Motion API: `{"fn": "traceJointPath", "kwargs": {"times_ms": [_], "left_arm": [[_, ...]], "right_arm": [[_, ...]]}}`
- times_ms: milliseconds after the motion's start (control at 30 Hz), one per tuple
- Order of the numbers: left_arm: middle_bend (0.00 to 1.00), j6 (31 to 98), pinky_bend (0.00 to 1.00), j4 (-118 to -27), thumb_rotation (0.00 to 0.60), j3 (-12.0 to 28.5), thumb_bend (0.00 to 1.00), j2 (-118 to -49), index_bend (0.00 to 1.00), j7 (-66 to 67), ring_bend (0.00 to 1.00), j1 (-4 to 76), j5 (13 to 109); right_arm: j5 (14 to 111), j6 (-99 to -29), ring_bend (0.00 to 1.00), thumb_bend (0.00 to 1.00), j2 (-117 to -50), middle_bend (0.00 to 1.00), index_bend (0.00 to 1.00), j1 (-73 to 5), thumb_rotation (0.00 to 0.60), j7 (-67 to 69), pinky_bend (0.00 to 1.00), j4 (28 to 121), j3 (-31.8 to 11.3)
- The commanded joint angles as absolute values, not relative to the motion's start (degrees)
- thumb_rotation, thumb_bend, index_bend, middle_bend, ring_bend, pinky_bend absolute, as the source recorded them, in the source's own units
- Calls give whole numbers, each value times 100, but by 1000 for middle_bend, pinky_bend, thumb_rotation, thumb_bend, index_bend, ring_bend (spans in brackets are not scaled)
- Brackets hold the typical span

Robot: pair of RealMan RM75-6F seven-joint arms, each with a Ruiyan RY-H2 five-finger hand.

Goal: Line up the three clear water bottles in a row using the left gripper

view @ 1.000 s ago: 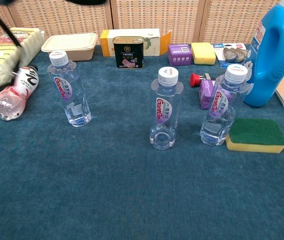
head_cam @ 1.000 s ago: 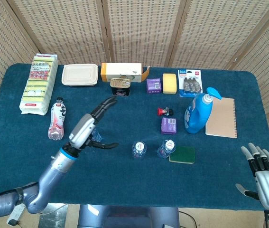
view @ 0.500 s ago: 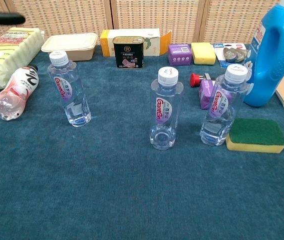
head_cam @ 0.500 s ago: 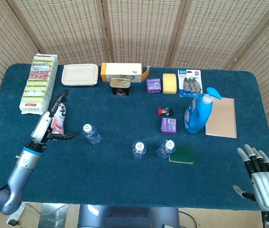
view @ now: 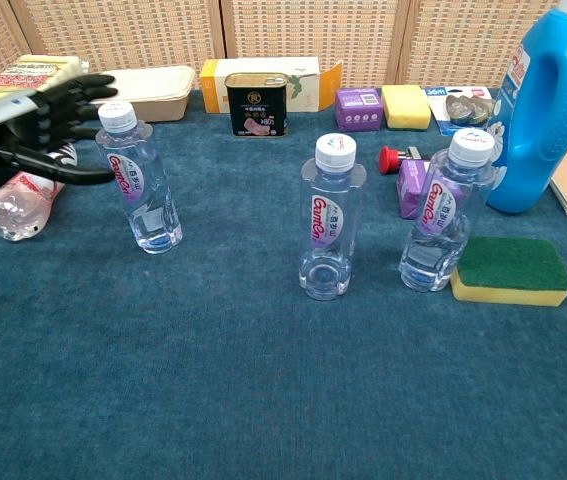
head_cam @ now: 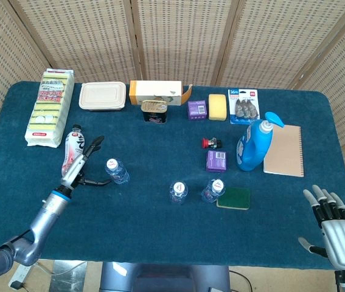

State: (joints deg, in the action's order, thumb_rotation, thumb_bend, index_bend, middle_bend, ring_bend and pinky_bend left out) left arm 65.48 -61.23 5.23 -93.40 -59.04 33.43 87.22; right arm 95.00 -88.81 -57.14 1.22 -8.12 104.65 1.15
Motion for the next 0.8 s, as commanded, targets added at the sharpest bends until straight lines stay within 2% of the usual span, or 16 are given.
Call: {"fn": "traceJointPath", "kwargs": {"times_ms": [33, 267, 467, 567, 633, 733, 800], "left_arm": [[0, 6418, 79, -5929, 600, 515, 61, -9531, 0, -6031, 0, 3445, 8704], [0, 6155, 108, -5595, 600, 464, 99, -9920, 0, -5956, 0, 3631, 8714], [0, 5993, 221, -5417, 600, 371, 188, -10092, 0, -5822, 0, 3651, 8681], [68, 6004, 279, -5306, 600, 398, 233, -10220, 16, -5581, 78, 3627, 8606], [191, 6083, 328, -5255, 600, 434, 248, -10307, 128, -5385, 186, 3583, 8554], [369, 6180, 410, -5234, 600, 502, 261, -10395, 380, -5216, 330, 3531, 8475], [423, 6215, 434, -5235, 600, 520, 266, -10409, 447, -5133, 373, 3521, 8465]], "right_arm": [[9491, -8886, 0, 0, -5709, 0, 0, 123, 600, -791, 0, 10457, 111], [9488, -8838, 0, 0, -5682, 0, 0, 95, 600, -721, 0, 10449, 118], [9479, -8837, 0, 0, -5662, 0, 0, 91, 600, -657, 0, 10438, 118], [9530, -8836, 0, 0, -5662, 0, 0, 90, 600, -662, 0, 10443, 140], [9562, -8832, 0, 0, -5659, 0, 0, 87, 600, -657, 0, 10447, 155], [9555, -8831, 0, 0, -5663, 0, 0, 88, 600, -663, 0, 10445, 155], [9547, -8821, 0, 0, -5663, 0, 0, 85, 600, -664, 0, 10449, 155]]}}
